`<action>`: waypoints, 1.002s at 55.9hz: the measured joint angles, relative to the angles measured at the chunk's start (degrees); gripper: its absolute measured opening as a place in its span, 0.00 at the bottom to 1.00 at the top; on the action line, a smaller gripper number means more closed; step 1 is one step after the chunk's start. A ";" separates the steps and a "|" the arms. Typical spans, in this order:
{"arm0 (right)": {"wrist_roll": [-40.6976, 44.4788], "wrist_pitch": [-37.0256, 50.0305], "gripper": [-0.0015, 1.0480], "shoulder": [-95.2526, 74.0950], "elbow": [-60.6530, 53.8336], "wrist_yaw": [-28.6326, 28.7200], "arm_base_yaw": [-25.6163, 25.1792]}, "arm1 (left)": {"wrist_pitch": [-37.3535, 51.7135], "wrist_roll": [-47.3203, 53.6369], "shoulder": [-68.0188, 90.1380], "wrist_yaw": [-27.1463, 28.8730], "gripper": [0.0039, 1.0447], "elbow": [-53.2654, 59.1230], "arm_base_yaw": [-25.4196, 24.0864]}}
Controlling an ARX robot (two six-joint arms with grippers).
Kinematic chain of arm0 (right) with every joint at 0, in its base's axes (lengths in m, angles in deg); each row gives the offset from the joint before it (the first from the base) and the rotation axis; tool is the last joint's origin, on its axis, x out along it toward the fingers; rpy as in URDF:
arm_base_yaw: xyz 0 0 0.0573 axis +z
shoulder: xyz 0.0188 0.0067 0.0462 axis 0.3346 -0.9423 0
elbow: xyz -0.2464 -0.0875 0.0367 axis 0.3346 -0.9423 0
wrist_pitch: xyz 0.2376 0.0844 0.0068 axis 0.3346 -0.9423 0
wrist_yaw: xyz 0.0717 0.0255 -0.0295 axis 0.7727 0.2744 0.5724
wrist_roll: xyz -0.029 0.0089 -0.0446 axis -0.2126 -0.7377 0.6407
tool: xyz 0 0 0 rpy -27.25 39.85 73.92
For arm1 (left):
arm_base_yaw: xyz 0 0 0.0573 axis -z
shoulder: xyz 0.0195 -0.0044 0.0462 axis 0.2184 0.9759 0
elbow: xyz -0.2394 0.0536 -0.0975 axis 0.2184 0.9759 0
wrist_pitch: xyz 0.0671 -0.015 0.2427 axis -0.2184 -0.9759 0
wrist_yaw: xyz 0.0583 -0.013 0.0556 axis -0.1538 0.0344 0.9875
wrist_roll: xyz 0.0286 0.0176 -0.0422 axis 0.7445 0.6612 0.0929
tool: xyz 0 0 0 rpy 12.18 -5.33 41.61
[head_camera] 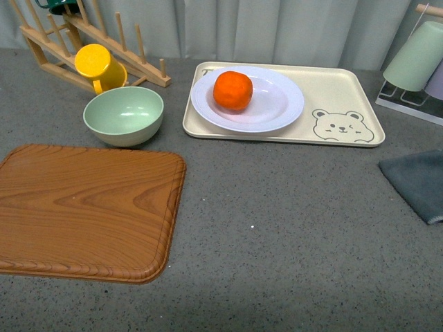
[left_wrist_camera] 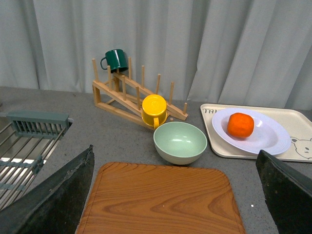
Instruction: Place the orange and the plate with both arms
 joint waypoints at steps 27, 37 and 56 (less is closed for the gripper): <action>-2.64 0.20 0.26 9.51 -1.46 28.98 -17.35 | 0.00 0.00 -0.02 0.13 0.94 0.00 0.00; -2.58 0.20 0.01 9.55 -1.46 29.59 -17.53 | 0.00 0.00 -0.02 0.11 0.94 0.00 0.00; -2.62 0.20 0.21 9.57 -1.46 29.59 -17.62 | 0.00 0.00 -0.02 0.11 0.94 0.00 0.02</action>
